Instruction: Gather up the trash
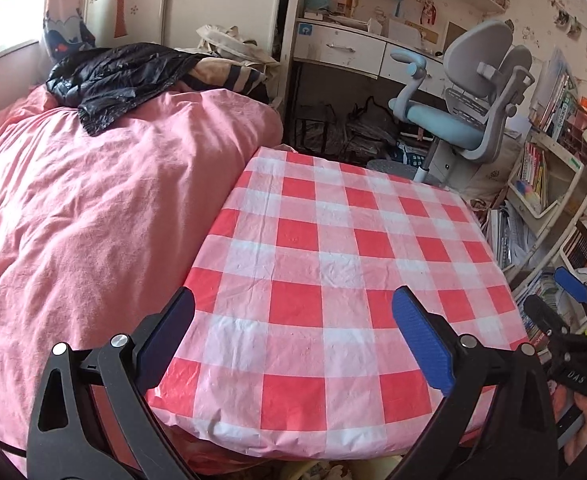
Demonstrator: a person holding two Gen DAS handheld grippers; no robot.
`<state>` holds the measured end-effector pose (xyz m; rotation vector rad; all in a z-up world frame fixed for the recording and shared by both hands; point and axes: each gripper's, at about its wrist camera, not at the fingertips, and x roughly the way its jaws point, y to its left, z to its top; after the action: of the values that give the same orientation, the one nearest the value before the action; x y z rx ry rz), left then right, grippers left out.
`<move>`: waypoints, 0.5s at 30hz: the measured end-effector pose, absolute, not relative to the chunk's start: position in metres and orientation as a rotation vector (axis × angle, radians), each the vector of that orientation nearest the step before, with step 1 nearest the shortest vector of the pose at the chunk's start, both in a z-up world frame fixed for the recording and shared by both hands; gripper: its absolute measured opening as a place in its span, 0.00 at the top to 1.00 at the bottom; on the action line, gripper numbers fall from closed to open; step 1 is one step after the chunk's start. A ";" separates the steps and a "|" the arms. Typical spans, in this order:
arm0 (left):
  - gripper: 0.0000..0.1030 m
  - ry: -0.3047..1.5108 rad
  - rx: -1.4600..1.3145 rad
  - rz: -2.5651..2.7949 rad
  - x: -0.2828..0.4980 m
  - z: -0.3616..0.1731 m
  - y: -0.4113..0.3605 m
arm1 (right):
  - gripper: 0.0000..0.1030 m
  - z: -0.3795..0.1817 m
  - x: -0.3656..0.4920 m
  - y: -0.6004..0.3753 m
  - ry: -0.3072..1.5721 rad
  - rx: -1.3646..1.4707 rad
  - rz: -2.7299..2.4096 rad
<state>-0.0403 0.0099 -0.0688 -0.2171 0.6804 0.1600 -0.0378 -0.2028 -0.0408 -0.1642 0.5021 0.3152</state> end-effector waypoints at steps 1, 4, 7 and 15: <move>0.07 0.678 -0.222 0.157 -0.041 -0.069 0.010 | 0.08 -0.039 -0.040 -0.202 0.492 -0.172 0.318; 0.07 0.675 -0.237 0.151 -0.040 -0.071 0.010 | 0.08 -0.036 -0.043 -0.201 0.469 -0.183 0.323; 0.07 0.669 -0.239 0.149 -0.039 -0.072 0.008 | 0.08 -0.032 -0.045 -0.203 0.450 -0.180 0.326; 0.07 0.664 -0.226 0.157 -0.035 -0.074 0.000 | 0.08 -0.024 -0.048 -0.209 0.410 -0.137 0.324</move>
<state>-0.0345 0.0000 -0.0744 -0.2263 0.6640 0.1570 -0.0480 -0.2086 -0.0243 -0.1372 0.4102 0.3244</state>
